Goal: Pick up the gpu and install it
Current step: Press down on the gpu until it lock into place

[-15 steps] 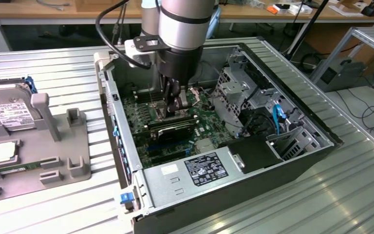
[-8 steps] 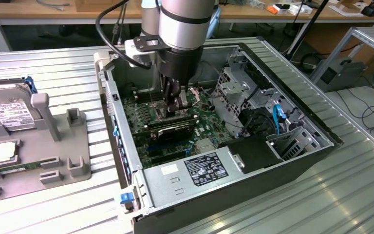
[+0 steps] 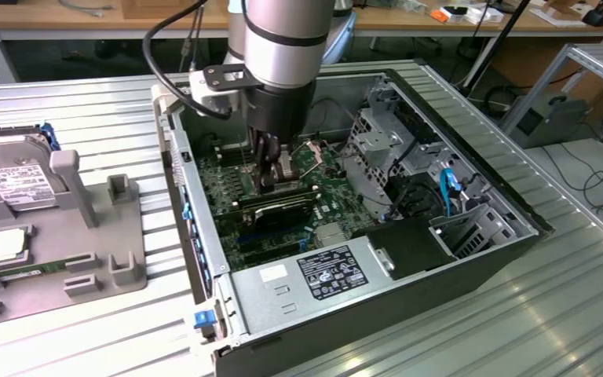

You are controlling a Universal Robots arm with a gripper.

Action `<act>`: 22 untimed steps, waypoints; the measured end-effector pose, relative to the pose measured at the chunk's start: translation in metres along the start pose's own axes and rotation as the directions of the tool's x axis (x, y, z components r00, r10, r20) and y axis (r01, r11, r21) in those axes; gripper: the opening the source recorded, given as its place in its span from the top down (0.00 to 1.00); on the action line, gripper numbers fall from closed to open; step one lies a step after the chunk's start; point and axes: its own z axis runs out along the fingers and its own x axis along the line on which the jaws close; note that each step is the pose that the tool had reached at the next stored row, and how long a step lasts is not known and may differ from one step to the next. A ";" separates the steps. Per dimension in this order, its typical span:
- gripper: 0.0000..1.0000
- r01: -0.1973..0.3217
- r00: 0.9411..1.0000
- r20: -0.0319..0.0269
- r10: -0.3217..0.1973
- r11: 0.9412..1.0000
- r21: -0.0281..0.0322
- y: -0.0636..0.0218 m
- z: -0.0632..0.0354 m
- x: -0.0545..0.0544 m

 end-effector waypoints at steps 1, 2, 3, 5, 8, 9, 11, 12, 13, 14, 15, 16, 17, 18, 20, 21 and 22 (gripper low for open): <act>0.89 0.000 1.000 0.000 0.000 1.000 0.000 0.0021 0.0017 0.000; 0.89 0.000 1.000 0.000 0.000 1.000 0.000 0.0031 0.0031 0.000; 0.89 0.000 1.000 0.000 0.000 1.000 0.000 0.0067 0.0059 0.000; 0.89 0.000 1.000 0.000 0.000 1.000 0.000 0.0114 0.0122 0.000; 0.89 0.000 1.000 0.000 0.000 1.000 0.000 0.0146 0.0235 0.000; 0.89 0.000 1.000 0.000 0.000 1.000 0.000 0.0162 0.0275 0.000; 0.89 0.000 1.000 0.000 0.000 1.000 0.000 0.0178 0.0303 0.000; 0.89 0.000 1.000 0.000 0.000 1.000 0.000 0.0184 0.0310 0.000; 0.89 0.000 1.000 0.000 0.000 1.000 0.000 0.0187 0.0311 0.000; 0.89 0.000 1.000 0.000 0.000 1.000 0.000 0.0187 0.0312 0.000; 0.89 0.000 1.000 0.000 0.000 1.000 0.000 0.0187 0.0312 0.000; 0.89 0.000 1.000 0.000 0.000 1.000 0.000 0.0188 0.0313 0.000; 0.89 0.000 1.000 0.000 0.000 1.000 0.000 0.0193 0.0313 0.000; 0.89 0.000 1.000 0.000 0.000 1.000 0.000 0.0207 0.0314 0.000; 0.89 0.001 1.000 0.006 -0.001 1.000 0.000 0.0237 0.0313 0.002; 0.89 0.001 1.000 0.007 -0.001 1.000 0.000 0.0243 0.0314 0.003; 0.89 0.001 1.000 0.007 -0.001 1.000 0.000 0.0243 0.0322 0.003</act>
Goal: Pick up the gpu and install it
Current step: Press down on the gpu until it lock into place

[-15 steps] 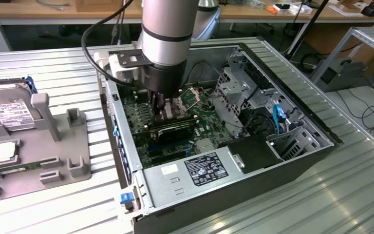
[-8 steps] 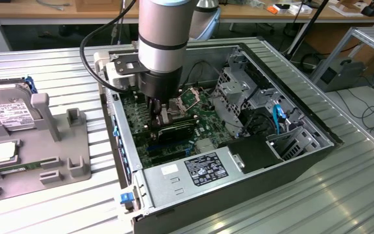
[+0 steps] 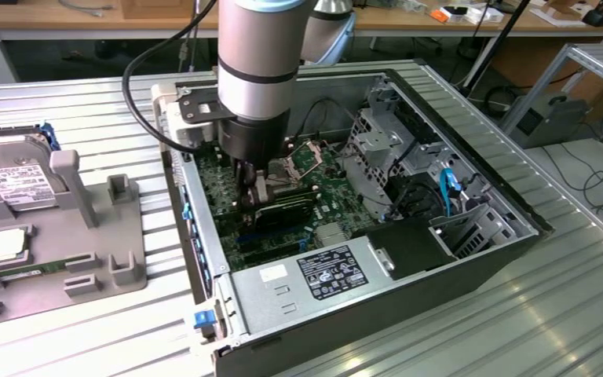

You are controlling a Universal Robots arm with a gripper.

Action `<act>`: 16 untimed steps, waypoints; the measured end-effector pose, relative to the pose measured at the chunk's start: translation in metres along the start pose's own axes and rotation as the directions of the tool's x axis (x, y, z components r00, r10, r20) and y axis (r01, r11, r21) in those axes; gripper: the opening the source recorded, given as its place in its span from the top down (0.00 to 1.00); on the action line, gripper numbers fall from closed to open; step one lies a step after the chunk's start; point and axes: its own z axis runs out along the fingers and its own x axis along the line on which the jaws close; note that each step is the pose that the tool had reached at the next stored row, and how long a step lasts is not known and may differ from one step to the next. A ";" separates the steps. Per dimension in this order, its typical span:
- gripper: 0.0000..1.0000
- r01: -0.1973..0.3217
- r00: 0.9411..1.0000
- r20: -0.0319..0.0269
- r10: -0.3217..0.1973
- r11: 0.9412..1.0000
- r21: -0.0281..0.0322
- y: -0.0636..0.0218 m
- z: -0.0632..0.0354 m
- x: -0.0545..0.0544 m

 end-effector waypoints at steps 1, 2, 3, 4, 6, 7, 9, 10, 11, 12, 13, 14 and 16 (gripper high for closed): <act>0.89 0.000 1.000 0.000 0.000 1.000 0.000 0.0000 0.0004 0.000; 0.89 0.000 1.000 0.000 0.000 1.000 0.000 0.0000 0.0010 0.000; 0.89 0.000 1.000 0.001 0.000 1.000 0.000 0.0002 0.0012 0.001; 0.89 0.000 1.000 0.003 0.000 1.000 0.000 0.0012 0.0013 0.004; 0.89 0.001 1.000 0.007 -0.001 1.000 0.000 0.0029 0.0013 0.009; 0.89 0.001 1.000 0.007 -0.001 1.000 0.000 0.0031 0.0013 0.010; 0.89 0.001 1.000 0.007 -0.001 1.000 0.000 0.0031 0.0013 0.010; 0.89 0.001 1.000 0.007 -0.001 1.000 0.000 0.0030 0.0013 0.010; 0.89 0.002 1.000 0.007 -0.002 1.000 0.000 0.0030 0.0014 0.010; 0.89 0.004 1.000 0.007 -0.004 1.000 0.000 0.0031 0.0014 0.010; 0.89 0.005 1.000 0.007 -0.005 1.000 0.000 0.0030 0.0016 0.010; 0.89 0.005 1.000 0.007 -0.005 1.000 0.000 0.0030 0.0017 0.010; 0.89 0.006 1.000 0.007 -0.006 1.000 0.000 0.0027 0.0018 0.009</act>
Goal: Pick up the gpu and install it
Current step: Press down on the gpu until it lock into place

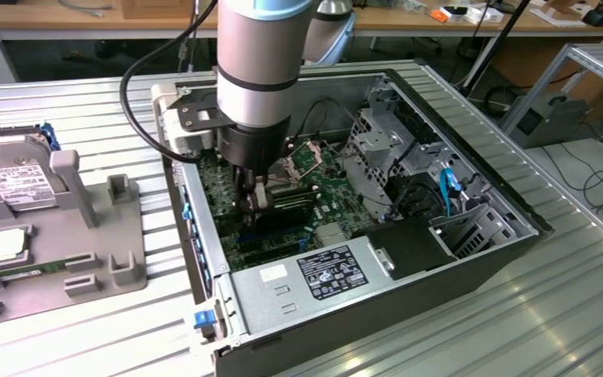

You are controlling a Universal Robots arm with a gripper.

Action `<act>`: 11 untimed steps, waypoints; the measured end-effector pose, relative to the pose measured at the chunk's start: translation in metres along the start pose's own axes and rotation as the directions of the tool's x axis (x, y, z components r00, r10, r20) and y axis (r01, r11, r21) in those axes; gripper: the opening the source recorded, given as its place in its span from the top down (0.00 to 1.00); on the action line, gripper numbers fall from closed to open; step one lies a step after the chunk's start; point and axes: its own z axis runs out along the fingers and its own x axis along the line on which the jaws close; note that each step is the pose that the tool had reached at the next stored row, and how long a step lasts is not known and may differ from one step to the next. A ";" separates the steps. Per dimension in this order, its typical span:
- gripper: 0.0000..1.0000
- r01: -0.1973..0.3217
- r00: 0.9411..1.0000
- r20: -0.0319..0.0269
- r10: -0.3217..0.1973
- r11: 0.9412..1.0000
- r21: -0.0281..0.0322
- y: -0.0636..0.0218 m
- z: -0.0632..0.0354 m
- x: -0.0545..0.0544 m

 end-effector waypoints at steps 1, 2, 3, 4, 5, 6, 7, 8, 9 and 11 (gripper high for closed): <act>0.89 0.001 1.000 0.000 -0.001 1.000 0.000 -0.0002 0.0000 -0.002; 0.89 0.001 1.000 0.000 -0.001 1.000 0.000 -0.0004 0.0001 -0.003; 0.89 0.002 1.000 0.000 -0.002 1.000 0.000 -0.0004 0.0001 -0.004; 0.89 0.002 1.000 0.000 -0.002 1.000 0.000 -0.0005 0.0001 -0.004; 0.89 0.002 1.000 0.000 -0.002 1.000 0.000 -0.0005 0.0002 -0.005; 0.89 0.002 1.000 0.000 -0.002 1.000 0.000 -0.0005 0.0007 -0.005; 0.89 0.002 1.000 -0.001 -0.002 1.000 0.000 -0.0005 0.0016 -0.005; 0.89 0.002 1.000 0.000 -0.002 1.000 0.000 -0.0005 0.0026 -0.005; 0.89 0.003 1.000 0.001 -0.003 1.000 0.001 -0.0006 0.0038 -0.005; 0.89 0.003 1.000 0.000 -0.003 1.000 0.000 -0.0005 0.0049 -0.005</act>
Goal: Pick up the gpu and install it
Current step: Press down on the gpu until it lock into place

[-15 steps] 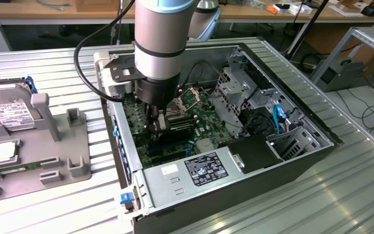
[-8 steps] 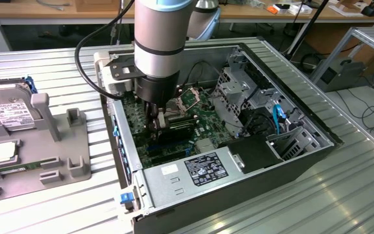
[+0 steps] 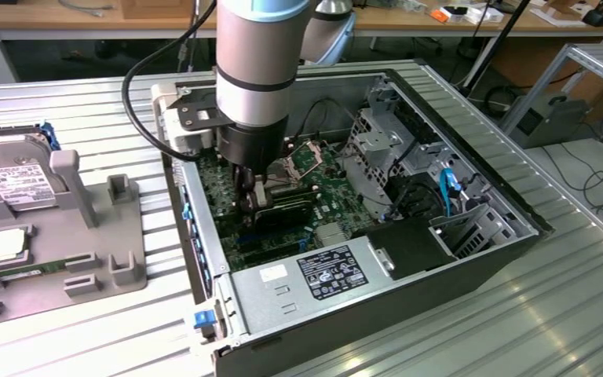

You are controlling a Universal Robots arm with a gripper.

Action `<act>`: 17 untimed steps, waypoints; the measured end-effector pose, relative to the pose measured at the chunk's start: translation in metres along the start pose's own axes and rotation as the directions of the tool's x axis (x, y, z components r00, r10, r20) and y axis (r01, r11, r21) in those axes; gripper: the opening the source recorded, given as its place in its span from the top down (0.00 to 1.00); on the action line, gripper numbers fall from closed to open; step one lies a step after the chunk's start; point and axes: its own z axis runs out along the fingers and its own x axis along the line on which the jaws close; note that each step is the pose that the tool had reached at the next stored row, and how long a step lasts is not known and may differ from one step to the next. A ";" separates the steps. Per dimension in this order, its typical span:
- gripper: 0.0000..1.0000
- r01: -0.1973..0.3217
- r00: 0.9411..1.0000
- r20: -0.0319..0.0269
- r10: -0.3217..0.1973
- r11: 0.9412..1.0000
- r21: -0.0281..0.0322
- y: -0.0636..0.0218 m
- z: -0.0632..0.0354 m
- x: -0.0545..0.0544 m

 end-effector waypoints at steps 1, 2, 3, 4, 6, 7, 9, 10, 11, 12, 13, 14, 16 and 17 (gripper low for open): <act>0.89 0.000 1.000 0.000 0.000 1.000 0.000 0.0000 0.0001 0.000; 0.89 0.000 1.000 0.000 0.000 1.000 0.000 0.0000 0.0003 0.000; 0.89 0.000 1.000 0.001 0.000 1.000 0.001 0.0000 -0.0005 0.000; 0.89 0.000 1.000 0.003 0.000 1.000 0.002 -0.0001 -0.0024 0.000; 0.89 0.000 1.000 0.000 0.000 1.000 0.001 -0.0003 -0.0102 0.000; 0.89 0.000 1.000 0.001 0.000 1.000 0.001 -0.0006 -0.0131 0.000; 0.89 0.000 1.000 0.000 0.000 1.000 0.001 -0.0032 -0.0159 0.000; 0.89 0.000 1.000 0.000 0.000 1.000 0.001 -0.0089 -0.0164 0.000; 0.89 0.000 1.000 0.000 0.000 1.000 0.000 -0.0162 -0.0164 0.000; 0.89 0.000 1.000 0.000 0.000 1.000 0.000 -0.0234 -0.0166 -0.001; 0.89 0.000 1.000 0.000 0.000 1.000 0.000 -0.0297 -0.0173 -0.001; 0.89 0.000 1.000 0.000 0.000 1.000 0.000 -0.0331 -0.0186 -0.001; 0.89 0.000 1.000 0.000 0.000 1.000 0.000 -0.0391 -0.0261 -0.001; 0.89 0.000 1.000 0.000 0.000 1.000 0.000 -0.0400 -0.0309 -0.001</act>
